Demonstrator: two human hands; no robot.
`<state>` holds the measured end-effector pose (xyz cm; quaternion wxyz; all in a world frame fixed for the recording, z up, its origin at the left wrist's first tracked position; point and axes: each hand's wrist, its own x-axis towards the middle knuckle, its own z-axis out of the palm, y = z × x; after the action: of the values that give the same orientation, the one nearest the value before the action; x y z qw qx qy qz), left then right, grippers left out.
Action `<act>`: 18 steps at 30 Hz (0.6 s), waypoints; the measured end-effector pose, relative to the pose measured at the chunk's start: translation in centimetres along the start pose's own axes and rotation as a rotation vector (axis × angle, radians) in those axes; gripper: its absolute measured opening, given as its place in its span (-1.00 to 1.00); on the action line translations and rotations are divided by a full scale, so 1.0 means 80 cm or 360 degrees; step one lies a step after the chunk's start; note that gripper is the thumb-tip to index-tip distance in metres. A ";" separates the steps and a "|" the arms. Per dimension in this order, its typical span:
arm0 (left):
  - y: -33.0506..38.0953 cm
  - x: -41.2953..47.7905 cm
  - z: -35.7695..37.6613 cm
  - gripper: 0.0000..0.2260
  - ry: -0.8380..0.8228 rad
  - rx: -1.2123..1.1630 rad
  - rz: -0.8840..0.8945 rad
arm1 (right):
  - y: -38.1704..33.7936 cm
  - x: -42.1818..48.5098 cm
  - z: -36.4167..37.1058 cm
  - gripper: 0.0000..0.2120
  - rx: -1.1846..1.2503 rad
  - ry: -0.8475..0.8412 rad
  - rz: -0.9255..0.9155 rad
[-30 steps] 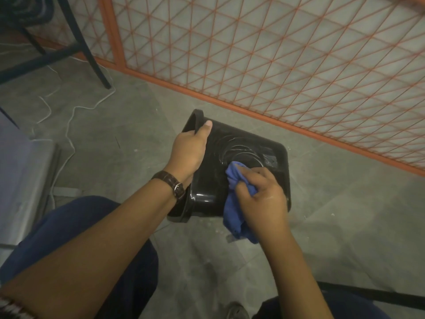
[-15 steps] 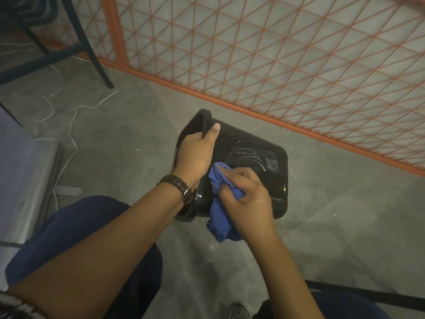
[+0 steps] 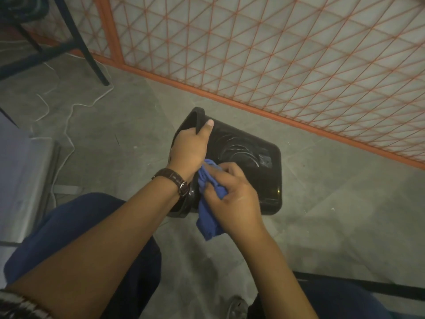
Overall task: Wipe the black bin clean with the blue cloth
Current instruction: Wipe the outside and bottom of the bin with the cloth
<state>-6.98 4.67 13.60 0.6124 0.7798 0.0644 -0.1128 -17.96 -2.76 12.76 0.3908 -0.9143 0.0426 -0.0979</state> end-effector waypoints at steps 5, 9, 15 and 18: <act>0.004 0.006 -0.010 -0.63 0.0102 -0.0081 0.0001 | 0.015 0.004 -0.029 -0.70 0.0068 -0.0257 -0.0005; 0.008 0.008 -0.014 -0.65 0.0087 -0.0080 0.0015 | 0.036 0.007 -0.067 -0.62 0.0020 -0.0193 0.0190; 0.014 0.010 -0.026 -0.61 -0.0021 0.0004 -0.0039 | 0.074 0.008 -0.098 -0.68 0.0100 0.0142 0.0711; 0.016 0.011 -0.035 -0.56 -0.0053 0.0003 0.0001 | 0.081 0.010 -0.105 -0.75 0.0121 0.0223 0.0851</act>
<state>-5.53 7.06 15.18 0.6128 0.7783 0.0537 -0.1257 -18.95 -13.29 13.87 0.4329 -0.8462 0.3057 -0.0558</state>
